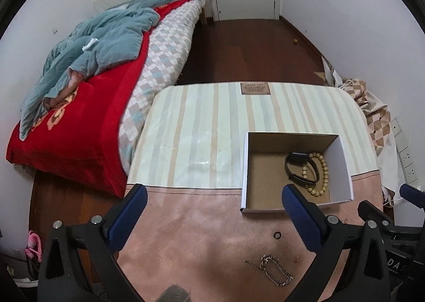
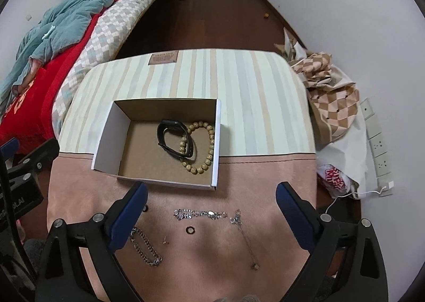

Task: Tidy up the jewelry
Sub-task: 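Withdraw both tools from the box back over the remaining jewelry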

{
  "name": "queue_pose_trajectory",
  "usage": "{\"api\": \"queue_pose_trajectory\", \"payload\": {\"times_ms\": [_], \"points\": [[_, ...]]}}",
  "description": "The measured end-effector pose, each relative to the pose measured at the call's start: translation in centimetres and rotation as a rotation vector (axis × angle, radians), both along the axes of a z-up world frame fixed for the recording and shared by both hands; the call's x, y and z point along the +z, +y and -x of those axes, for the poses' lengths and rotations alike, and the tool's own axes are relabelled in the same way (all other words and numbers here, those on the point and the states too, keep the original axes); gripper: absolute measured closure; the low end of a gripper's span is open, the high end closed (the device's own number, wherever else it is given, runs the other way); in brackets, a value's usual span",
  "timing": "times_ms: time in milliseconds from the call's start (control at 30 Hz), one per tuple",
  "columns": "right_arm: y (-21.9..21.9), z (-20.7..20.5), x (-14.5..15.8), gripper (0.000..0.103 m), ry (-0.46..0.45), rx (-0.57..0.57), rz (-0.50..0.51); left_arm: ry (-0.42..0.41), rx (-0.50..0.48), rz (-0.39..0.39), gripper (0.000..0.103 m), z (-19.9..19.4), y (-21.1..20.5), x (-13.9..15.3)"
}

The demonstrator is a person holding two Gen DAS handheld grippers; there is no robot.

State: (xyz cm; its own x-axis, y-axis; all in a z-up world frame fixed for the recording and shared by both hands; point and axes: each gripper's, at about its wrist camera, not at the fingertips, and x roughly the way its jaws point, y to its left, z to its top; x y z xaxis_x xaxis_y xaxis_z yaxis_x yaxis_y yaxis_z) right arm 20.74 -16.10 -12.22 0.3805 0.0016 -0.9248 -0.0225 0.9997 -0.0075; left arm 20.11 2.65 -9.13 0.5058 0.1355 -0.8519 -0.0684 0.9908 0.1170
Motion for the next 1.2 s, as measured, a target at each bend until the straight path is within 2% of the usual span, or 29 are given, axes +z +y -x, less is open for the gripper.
{"api": "queue_pose_trajectory", "payload": {"times_ms": [400,600,767,933,1100,1200], "points": [[-0.2,5.4,6.3,0.005,-0.119,-0.011,0.029,-0.096,-0.010,-0.001,0.000,5.5,-0.2,4.6],[-0.1,7.9,8.2,0.005,-0.155,-0.011,0.029,-0.111,-0.014,0.004,0.000,7.7,-0.3,5.4],[-0.4,9.4,8.9,0.005,-0.169,-0.014,-0.011,-0.106,-0.001,0.018,0.000,8.9,-0.2,5.3],[-2.6,10.3,7.0,0.005,-0.155,-0.063,-0.079,-0.056,0.036,0.006,0.000,9.4,0.0,2.9],[-5.7,10.5,2.0,0.005,-0.072,-0.130,-0.121,0.051,0.031,0.014,0.000,9.3,-0.8,-2.6],[-7.3,10.9,-1.0,0.005,-0.038,-0.166,-0.127,0.114,0.004,0.049,0.000,9.5,-1.8,-6.0]]}}
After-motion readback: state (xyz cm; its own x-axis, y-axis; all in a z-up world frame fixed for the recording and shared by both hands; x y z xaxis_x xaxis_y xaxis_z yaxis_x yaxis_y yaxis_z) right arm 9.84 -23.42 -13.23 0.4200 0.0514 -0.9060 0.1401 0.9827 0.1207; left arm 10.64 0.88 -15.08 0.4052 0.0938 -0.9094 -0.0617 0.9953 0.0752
